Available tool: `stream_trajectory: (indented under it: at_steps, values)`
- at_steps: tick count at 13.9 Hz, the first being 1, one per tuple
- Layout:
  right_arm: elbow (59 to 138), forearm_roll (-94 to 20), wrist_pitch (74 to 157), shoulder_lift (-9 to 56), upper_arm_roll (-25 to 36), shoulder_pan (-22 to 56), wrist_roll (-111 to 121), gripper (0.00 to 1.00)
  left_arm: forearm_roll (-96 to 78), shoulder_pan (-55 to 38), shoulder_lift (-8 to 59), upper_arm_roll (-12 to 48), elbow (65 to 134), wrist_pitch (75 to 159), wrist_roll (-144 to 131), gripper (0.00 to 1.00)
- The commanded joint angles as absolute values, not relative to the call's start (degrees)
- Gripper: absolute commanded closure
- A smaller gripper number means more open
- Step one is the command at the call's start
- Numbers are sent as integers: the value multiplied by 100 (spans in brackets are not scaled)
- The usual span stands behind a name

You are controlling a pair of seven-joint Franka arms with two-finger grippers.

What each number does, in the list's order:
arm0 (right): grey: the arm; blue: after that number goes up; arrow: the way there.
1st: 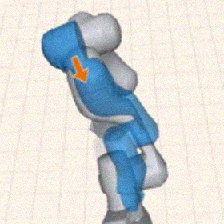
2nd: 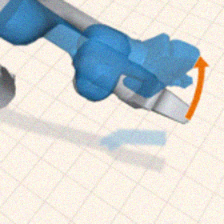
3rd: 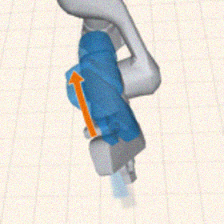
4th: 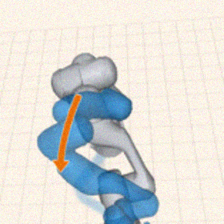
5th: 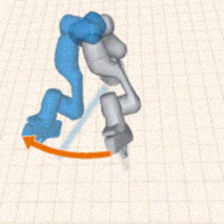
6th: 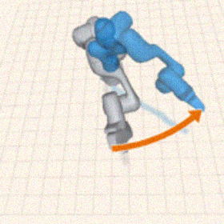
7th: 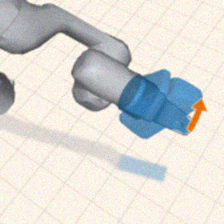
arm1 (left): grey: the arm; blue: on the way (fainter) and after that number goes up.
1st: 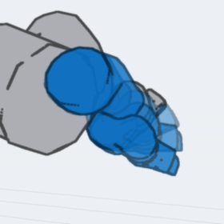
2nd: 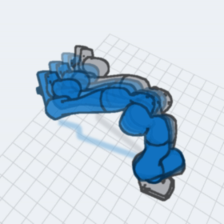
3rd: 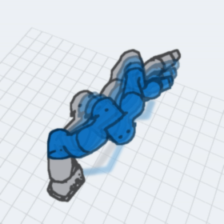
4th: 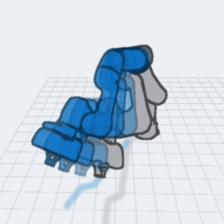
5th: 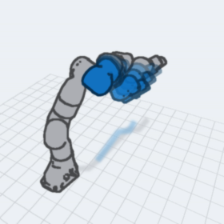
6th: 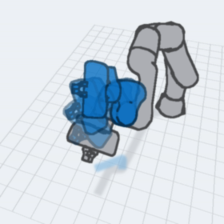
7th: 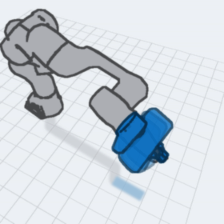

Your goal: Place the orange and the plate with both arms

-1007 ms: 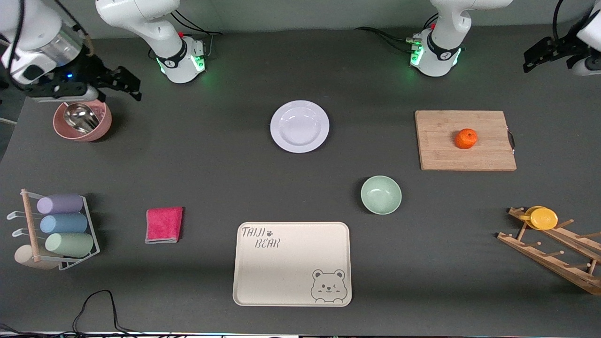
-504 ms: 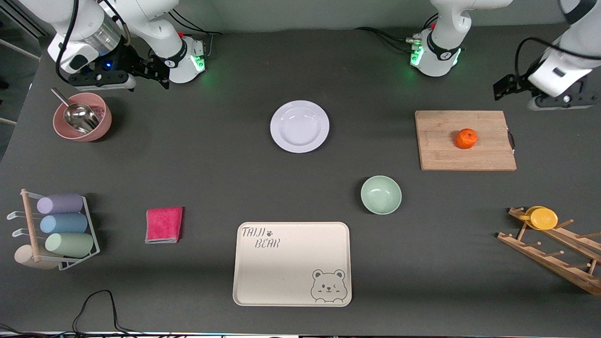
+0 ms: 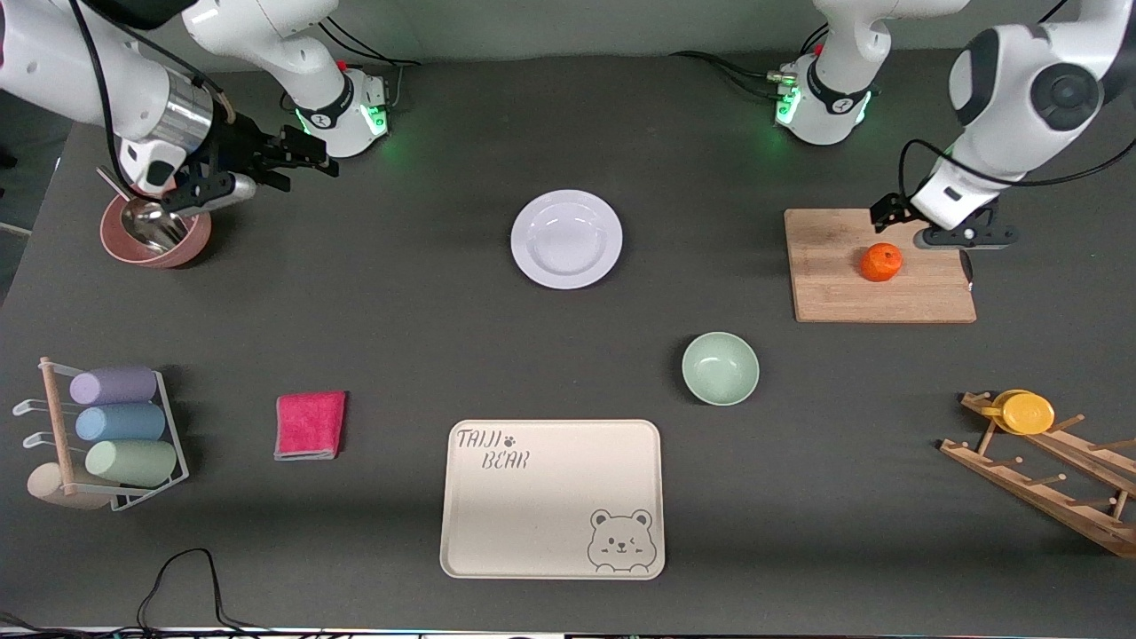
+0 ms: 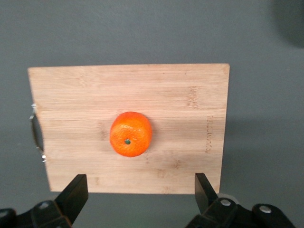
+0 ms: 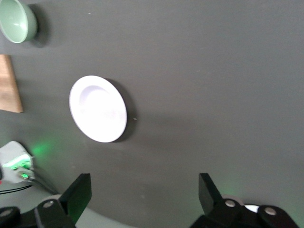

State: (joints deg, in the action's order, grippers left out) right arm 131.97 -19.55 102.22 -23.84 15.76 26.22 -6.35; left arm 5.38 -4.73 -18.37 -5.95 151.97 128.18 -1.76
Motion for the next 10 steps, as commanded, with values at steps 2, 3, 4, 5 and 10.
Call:
stream_trajectory:
  at_steps: [2,3,4,5,10]
  values:
    - [14192,-3117,11063,-2470,1758,2619,261,0,562,-325,-1250,-598,15398,13525,-176,0]
    - [14421,-3477,11292,-2452,1758,2619,455,0,562,-325,-1118,-606,15425,13683,-184,0]
    - [14606,-3802,11494,-2417,1758,2619,735,0,562,-325,-933,-606,15468,13911,-176,0]
    - [14764,-4171,11635,-2313,1758,2619,1095,0,562,-325,-758,-606,15547,14218,-184,0]
    - [15213,-5763,11839,-1610,1767,2505,2905,0,562,-272,-106,-668,15750,15064,-141,0]
